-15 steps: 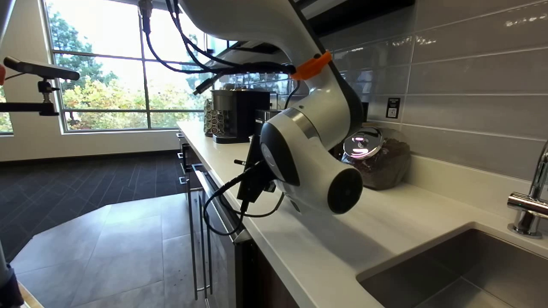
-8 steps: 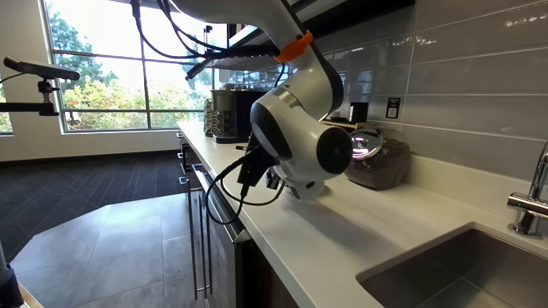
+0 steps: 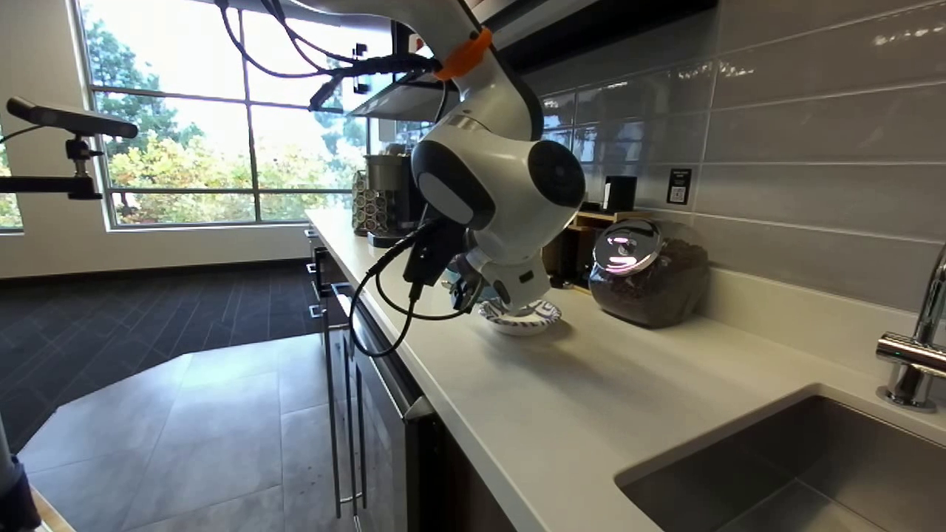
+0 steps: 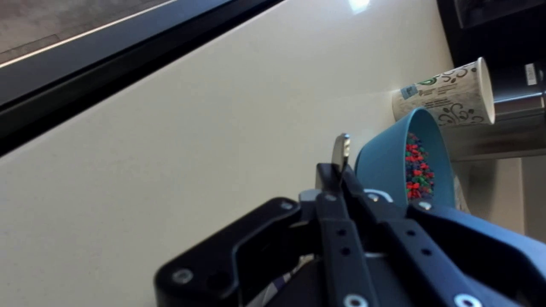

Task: Put some of the contents of the blue blow onto the white plate using the silver spoon

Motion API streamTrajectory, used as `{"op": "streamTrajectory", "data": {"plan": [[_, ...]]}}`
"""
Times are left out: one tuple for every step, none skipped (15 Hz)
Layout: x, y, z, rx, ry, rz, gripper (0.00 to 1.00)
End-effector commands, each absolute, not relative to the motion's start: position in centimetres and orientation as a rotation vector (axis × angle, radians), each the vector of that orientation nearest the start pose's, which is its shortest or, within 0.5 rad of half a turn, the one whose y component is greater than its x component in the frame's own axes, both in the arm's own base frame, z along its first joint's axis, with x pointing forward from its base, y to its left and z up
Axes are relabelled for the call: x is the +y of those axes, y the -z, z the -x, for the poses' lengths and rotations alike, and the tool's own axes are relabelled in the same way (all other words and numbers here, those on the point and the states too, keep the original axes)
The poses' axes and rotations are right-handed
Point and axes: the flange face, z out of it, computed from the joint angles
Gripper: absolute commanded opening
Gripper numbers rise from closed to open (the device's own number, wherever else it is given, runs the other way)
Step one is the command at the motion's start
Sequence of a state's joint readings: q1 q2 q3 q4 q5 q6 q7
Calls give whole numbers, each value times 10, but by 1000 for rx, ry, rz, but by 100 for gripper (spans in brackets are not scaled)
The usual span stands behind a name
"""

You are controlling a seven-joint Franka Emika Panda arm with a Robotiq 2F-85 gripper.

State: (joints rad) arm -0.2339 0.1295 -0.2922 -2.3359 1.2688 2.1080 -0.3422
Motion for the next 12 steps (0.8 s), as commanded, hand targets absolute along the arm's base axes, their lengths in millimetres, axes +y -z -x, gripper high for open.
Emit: {"op": "streamTrajectory", "data": {"plan": [[-202,-295,-452,1224,119,1979,1],[-200,-299,-452,1247,121,2012,1],[-199,-303,-454,1257,127,2043,1],[-199,-306,-456,1268,132,2081,1],[-198,-309,-457,1294,135,2122,1],[-197,-312,-459,1308,140,2162,1],[-195,-314,-460,1315,134,2194,1],[-193,-317,-461,1319,133,2222,1],[-192,-319,-463,1327,132,2259,1],[-188,-323,-464,1306,123,2284,1],[-187,-325,-464,1308,115,2320,1],[-184,-329,-465,1293,114,2349,1]]}}
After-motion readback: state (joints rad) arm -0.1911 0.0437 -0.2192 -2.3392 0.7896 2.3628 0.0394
